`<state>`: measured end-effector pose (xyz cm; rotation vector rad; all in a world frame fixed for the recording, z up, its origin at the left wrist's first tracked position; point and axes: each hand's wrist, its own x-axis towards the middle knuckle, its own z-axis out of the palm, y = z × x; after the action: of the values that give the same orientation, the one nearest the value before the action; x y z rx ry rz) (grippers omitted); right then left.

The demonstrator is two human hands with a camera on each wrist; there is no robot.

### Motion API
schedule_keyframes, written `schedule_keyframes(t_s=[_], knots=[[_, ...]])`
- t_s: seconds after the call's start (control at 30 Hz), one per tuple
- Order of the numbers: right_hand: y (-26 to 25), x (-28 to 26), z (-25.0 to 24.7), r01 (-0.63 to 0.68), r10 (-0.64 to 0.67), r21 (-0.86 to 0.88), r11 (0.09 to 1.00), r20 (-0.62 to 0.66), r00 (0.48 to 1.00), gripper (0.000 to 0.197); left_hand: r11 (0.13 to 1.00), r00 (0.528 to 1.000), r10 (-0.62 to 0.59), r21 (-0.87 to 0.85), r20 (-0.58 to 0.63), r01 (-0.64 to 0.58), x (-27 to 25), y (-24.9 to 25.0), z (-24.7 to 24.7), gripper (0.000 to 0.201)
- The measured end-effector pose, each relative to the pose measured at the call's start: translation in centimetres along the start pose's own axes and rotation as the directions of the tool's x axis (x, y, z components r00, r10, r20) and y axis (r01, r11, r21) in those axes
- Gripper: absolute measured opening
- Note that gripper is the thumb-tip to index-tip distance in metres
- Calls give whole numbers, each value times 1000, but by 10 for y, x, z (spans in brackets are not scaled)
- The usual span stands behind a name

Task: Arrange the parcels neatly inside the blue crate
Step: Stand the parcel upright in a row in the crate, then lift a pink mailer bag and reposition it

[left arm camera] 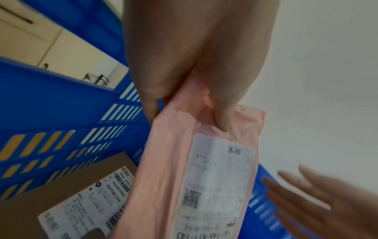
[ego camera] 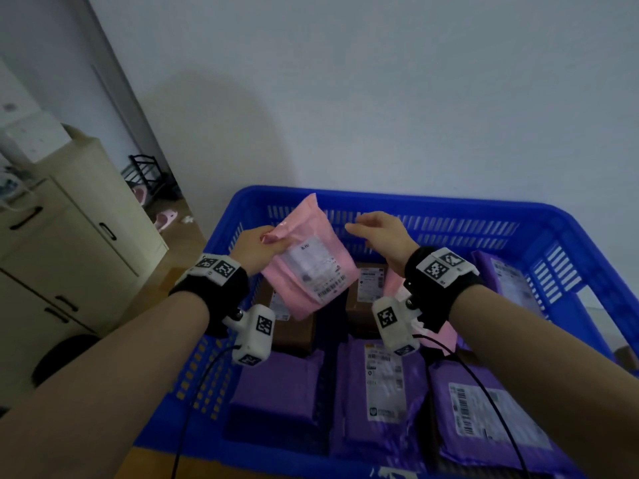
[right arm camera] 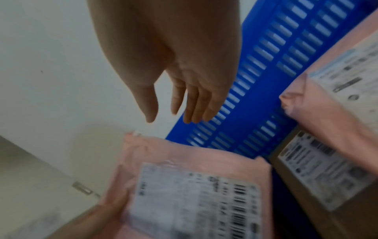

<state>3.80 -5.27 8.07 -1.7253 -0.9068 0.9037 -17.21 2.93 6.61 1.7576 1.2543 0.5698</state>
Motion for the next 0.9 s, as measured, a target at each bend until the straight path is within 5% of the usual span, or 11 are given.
schedule_keyframes(t_s=[0.1,0.2,0.37,0.5,0.67,0.77,0.9], knots=[[20,1,-1,-108,105,-67,992,-40,994,63,931,984,-177,-328,-29,158,2,-6,-4,54],[38,-1,5,-237,234,34,971,84,969,48,782,951,-295,-550,90,295,1,-10,-5,43],[46,0,18,-312,260,331,891,191,946,34,719,922,-338,-579,192,384,-1,-19,-2,50],[47,11,17,-309,263,264,914,197,945,42,806,914,-400,-449,66,385,-3,-36,2,50],[46,22,10,-258,249,-3,966,272,929,47,935,940,-340,-118,-29,334,-10,-47,10,91],[43,25,10,-155,220,-204,967,349,911,43,951,962,-270,170,48,259,-10,-46,15,68],[41,29,14,-39,177,-321,946,412,894,39,941,919,-312,213,242,264,-10,-48,17,52]])
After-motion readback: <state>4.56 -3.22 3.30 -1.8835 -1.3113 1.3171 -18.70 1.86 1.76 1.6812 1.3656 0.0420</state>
